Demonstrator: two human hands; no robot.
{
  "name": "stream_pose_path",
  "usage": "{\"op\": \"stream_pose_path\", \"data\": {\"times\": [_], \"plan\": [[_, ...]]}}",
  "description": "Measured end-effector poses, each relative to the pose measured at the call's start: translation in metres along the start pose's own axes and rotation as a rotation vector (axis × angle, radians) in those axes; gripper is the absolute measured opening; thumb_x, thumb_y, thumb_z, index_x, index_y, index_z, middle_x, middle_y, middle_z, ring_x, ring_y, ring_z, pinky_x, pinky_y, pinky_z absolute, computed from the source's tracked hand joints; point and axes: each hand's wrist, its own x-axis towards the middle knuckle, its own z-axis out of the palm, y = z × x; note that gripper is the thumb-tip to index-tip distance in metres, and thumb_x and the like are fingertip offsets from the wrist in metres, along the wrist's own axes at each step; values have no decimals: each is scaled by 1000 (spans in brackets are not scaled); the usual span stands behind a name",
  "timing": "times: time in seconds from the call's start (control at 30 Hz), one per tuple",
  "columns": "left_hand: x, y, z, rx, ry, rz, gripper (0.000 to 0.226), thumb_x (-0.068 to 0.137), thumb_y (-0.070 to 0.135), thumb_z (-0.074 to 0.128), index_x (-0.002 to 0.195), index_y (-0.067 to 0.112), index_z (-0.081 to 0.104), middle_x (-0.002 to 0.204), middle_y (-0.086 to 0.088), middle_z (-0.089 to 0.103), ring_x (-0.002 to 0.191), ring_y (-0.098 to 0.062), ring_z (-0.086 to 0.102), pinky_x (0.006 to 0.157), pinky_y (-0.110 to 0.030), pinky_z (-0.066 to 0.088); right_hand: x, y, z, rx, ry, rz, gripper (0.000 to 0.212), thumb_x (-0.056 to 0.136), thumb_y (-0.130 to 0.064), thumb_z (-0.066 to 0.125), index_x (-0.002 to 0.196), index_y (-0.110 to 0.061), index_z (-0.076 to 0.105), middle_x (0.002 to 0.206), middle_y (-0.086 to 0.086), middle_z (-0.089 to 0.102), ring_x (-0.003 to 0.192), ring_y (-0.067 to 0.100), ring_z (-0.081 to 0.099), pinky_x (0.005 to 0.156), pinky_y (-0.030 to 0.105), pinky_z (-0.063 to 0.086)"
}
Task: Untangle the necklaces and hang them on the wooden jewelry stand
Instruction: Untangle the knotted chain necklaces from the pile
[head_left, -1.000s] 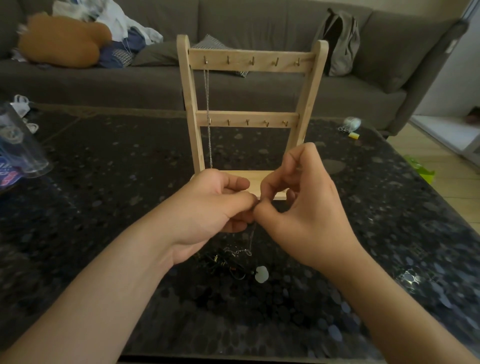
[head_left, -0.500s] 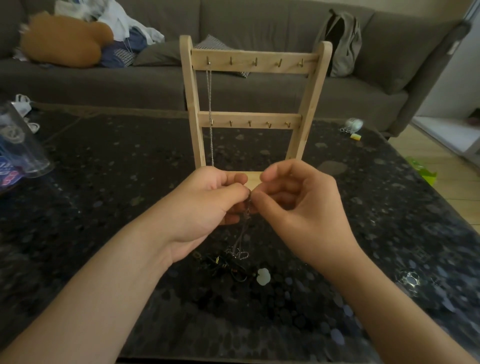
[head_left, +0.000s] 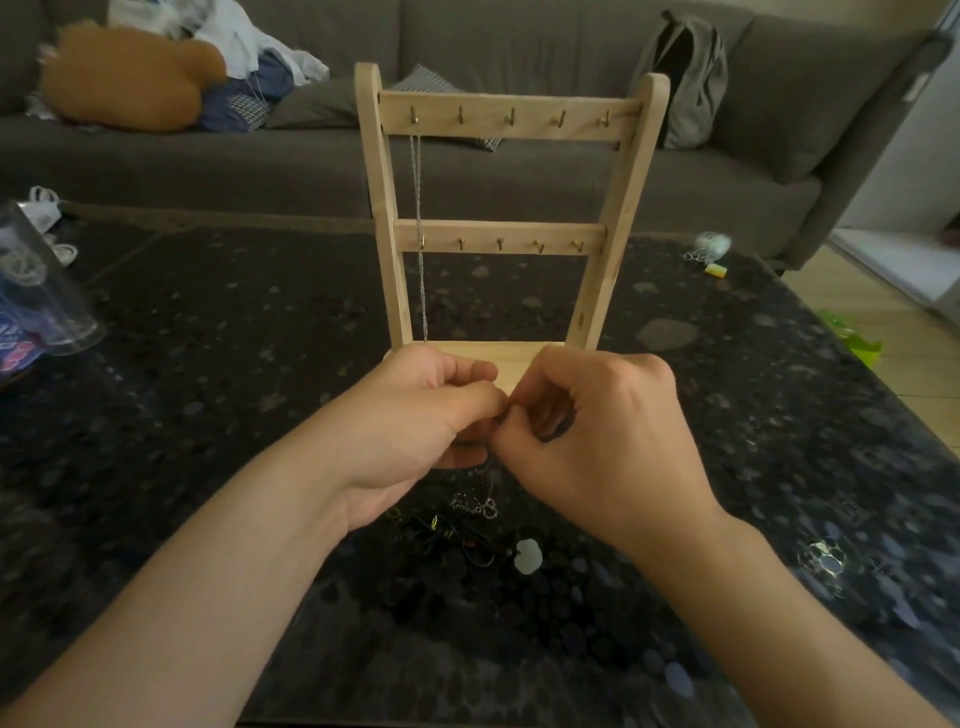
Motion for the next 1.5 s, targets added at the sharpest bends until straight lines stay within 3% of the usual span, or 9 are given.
{"op": "stream_pose_path", "data": {"times": [0.07, 0.2, 0.5, 0.63, 0.7, 0.87, 0.97, 1.13, 1.5], "plan": [[1, -1, 1, 16, -9, -14, 22, 102, 3, 65, 123, 2, 70, 110, -30, 75, 95, -24, 67, 107, -53, 57, 0, -1, 2, -91, 1, -45, 15, 79, -21, 77, 70, -19, 65, 62, -9, 60, 54, 14, 60, 54, 39, 56], [4, -3, 0, 29, -26, -46, 25, 105, 7, 63, 117, -13, 70, 95, -16, 67, 90, -25, 62, 91, -42, 55, 0, -8, 4, -258, 33, -119, 24, 72, -21, 79, 67, -18, 56, 58, -6, 51, 44, 23, 50, 43, 35, 50], [5, -6, 1, 76, -5, -95, 31, 105, 16, 63, 115, -12, 71, 91, -11, 62, 85, -20, 57, 79, -34, 48, 5, -9, 13, -279, -45, -113, 37, 60, -19, 97, 63, -16, 60, 55, -5, 37, 41, 23, 34, 42, 27, 38], [7, -7, 0, 72, 6, -105, 30, 103, 14, 64, 116, -12, 70, 88, -9, 63, 81, -18, 58, 77, -33, 48, 7, -10, 14, -331, -38, -154, 51, 56, -25, 98, 62, -23, 47, 56, -7, 34, 45, 18, 23, 46, 23, 28], [7, -5, 0, 53, 9, -113, 22, 102, 11, 64, 107, -5, 77, 85, -6, 66, 78, -16, 60, 78, -35, 49, 7, -9, 13, -317, -25, -156, 51, 61, -24, 92, 65, -22, 41, 54, -8, 38, 43, 18, 27, 45, 23, 29], [6, 0, -4, 85, -7, -89, 20, 104, 11, 64, 105, 6, 83, 98, -13, 79, 85, -16, 67, 90, -42, 56, 7, 0, 13, -117, 17, -44, 18, 73, -20, 74, 65, -18, 58, 54, -8, 51, 47, 16, 51, 46, 33, 49], [5, 2, -5, 124, 1, -45, 21, 104, 10, 66, 103, 15, 86, 115, -16, 79, 97, -21, 70, 97, -44, 59, 8, 4, 11, 74, 28, 51, 18, 75, -19, 78, 65, -22, 63, 54, -14, 55, 52, 9, 58, 54, 16, 46], [2, 0, -6, 194, -6, 22, 16, 103, 12, 72, 104, 20, 86, 105, -3, 82, 109, -18, 75, 86, -30, 62, 6, 3, 9, 289, 42, 137, 21, 75, -13, 84, 65, -21, 68, 54, -9, 63, 53, 13, 64, 50, 13, 44], [-9, 3, -5, 326, 67, 163, 17, 105, 26, 69, 98, 24, 85, 89, -3, 83, 95, -22, 79, 98, -46, 64, 5, 4, -2, 471, -20, 228, 7, 81, -14, 79, 77, -19, 77, 70, -4, 75, 64, 16, 74, 60, 36, 63]]}}
